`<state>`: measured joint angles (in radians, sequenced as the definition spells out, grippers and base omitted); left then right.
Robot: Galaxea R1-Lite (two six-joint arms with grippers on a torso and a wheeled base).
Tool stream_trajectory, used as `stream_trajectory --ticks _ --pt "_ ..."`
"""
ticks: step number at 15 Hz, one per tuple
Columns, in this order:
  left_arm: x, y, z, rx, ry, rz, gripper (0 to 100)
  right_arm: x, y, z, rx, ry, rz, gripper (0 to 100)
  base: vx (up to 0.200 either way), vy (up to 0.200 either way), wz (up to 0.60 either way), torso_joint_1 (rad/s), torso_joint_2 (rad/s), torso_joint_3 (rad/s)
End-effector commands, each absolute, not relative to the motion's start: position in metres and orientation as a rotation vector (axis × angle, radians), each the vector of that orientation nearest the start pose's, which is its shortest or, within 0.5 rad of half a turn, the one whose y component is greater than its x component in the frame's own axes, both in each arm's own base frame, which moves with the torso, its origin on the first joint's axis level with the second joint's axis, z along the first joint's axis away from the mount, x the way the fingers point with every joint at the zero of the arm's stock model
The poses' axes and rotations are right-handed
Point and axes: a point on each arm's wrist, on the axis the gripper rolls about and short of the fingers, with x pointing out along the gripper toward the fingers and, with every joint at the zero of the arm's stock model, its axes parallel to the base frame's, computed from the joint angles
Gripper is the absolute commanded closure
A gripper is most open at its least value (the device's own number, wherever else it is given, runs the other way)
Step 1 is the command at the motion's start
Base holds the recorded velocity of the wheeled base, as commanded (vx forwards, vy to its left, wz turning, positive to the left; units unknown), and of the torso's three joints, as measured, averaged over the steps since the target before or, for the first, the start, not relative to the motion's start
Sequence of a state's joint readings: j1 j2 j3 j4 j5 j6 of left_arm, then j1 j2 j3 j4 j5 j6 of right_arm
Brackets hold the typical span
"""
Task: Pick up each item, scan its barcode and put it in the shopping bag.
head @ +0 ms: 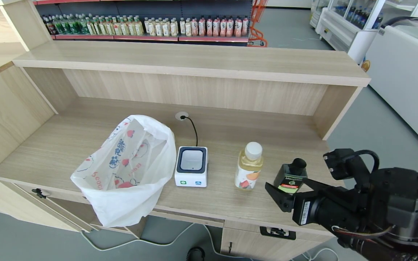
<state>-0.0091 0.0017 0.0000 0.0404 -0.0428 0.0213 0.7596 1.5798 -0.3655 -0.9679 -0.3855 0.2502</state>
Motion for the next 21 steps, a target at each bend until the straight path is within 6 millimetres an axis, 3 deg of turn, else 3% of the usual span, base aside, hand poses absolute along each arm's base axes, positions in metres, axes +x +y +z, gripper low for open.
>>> stream_trajectory --ticks 1,14,21 --pt "-0.023 -0.001 0.071 0.021 0.041 -0.053 0 0.185 0.163 0.122 0.088 0.269 0.338 0 0.0 0.0 0.0 0.0 0.0 0.0" --pt "-0.023 -0.001 0.071 0.021 0.042 -0.053 0 0.224 0.192 0.079 0.119 0.154 0.39 0 0.0 0.0 0.0 0.0 0.0 0.0" --pt "-0.023 -0.001 0.071 0.021 0.041 -0.053 0 0.247 0.213 0.08 0.152 0.107 0.394 0 0.0 0.0 0.0 0.0 0.0 0.0"
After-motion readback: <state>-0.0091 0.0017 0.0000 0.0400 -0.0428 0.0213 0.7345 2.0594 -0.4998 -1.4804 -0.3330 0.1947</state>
